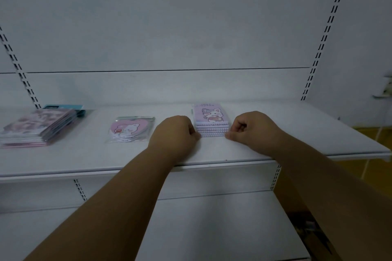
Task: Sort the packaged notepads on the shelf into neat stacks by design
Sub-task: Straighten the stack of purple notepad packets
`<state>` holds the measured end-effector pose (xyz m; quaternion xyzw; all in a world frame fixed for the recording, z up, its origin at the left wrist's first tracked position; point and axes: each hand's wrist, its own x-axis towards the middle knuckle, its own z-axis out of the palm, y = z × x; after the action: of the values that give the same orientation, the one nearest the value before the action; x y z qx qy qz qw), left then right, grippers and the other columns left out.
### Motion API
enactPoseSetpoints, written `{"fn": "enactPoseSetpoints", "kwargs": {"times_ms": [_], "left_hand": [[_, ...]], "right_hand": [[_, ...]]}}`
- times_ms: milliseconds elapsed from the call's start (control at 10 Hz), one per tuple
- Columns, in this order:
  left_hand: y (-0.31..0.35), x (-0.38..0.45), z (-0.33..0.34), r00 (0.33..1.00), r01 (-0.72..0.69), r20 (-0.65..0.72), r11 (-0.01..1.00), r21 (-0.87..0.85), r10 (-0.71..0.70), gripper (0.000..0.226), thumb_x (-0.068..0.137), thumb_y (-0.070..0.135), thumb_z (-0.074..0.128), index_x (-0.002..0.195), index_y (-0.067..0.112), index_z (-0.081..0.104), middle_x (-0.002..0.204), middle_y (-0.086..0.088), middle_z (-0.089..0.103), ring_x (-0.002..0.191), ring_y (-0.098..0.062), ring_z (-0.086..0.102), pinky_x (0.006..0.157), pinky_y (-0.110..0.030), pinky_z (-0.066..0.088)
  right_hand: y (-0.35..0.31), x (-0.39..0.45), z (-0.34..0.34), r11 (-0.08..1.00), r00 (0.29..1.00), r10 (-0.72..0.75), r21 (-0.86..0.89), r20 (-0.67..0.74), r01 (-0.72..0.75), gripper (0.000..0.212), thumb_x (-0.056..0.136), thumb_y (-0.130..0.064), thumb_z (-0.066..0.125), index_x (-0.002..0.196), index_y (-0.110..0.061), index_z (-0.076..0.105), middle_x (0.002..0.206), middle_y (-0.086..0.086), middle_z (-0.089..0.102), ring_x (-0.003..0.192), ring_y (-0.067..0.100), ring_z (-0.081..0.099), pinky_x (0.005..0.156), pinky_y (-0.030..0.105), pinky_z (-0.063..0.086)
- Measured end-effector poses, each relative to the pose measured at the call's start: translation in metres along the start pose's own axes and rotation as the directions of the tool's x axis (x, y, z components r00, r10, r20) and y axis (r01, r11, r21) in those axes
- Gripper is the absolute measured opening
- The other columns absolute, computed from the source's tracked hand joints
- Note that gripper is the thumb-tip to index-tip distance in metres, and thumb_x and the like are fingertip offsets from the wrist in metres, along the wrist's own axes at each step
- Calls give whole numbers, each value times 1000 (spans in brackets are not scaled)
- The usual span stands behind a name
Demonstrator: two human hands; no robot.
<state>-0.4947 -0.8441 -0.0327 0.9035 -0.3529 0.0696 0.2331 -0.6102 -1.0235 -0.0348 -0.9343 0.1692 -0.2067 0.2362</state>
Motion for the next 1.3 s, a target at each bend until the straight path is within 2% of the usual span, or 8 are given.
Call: {"fn": "enactPoseSetpoints", "kwargs": {"times_ms": [300,700,800,900,1000,1100,1200,1300], "left_hand": [[-1,-2,-2,998,-12,-55,998,-68,8,24,90,41,62,91,18,63,86,1,63,80,-17,56,68,-28,40],[-3,0,-1,993,-73,-98,993,-96,63,18,97,32,57,88,16,57,76,5,53,77,-17,50,65,-28,34],[-1,-1,-4,996,-55,-78,990,-131,45,21,97,35,56,90,15,60,78,4,57,72,-14,51,61,-26,35],[0,7,-10,994,98,-19,957,-275,-108,30,99,34,49,93,8,63,87,-7,69,78,-20,64,71,-34,53],[2,30,-18,958,286,128,851,-441,-256,31,97,26,50,95,-1,65,95,-21,72,83,-36,71,82,-45,59],[12,51,-21,927,368,253,792,-486,-276,23,98,22,53,95,0,59,89,-18,68,71,-29,67,68,-34,61],[18,64,-18,913,400,273,792,-462,-302,15,97,14,53,85,5,55,75,-8,62,57,-18,62,46,-19,53],[25,64,-14,907,417,272,771,-481,-320,19,97,10,51,79,8,56,73,-5,58,59,-16,62,45,-19,52]], "right_hand": [[-2,-1,-1,997,999,0,-74,-37,-3,29,84,-42,70,75,-15,66,66,-6,56,59,6,47,54,21,32],[-3,-3,0,988,993,-115,-113,-37,110,24,94,-30,59,79,-12,62,68,-2,55,63,10,45,57,21,33],[-4,-3,-1,994,996,-74,-89,-42,70,34,98,-33,51,74,-11,58,64,-3,51,60,10,44,57,26,35],[-7,8,-6,970,990,130,215,-59,-114,38,101,-32,44,82,-7,65,72,1,60,65,16,53,66,30,43],[-17,37,-17,785,932,354,518,77,-340,19,97,-18,52,89,-4,62,77,11,59,58,19,52,53,27,43],[-21,60,-16,758,893,401,472,207,-450,23,98,-18,54,83,-1,58,75,15,57,58,23,53,52,29,47],[-19,70,-8,789,874,417,379,250,-485,29,98,-22,54,78,-1,61,76,16,62,58,24,57,53,31,51],[-21,71,-5,788,879,403,390,257,-475,28,97,-15,55,75,0,61,70,15,64,53,24,58,49,29,51]]}}
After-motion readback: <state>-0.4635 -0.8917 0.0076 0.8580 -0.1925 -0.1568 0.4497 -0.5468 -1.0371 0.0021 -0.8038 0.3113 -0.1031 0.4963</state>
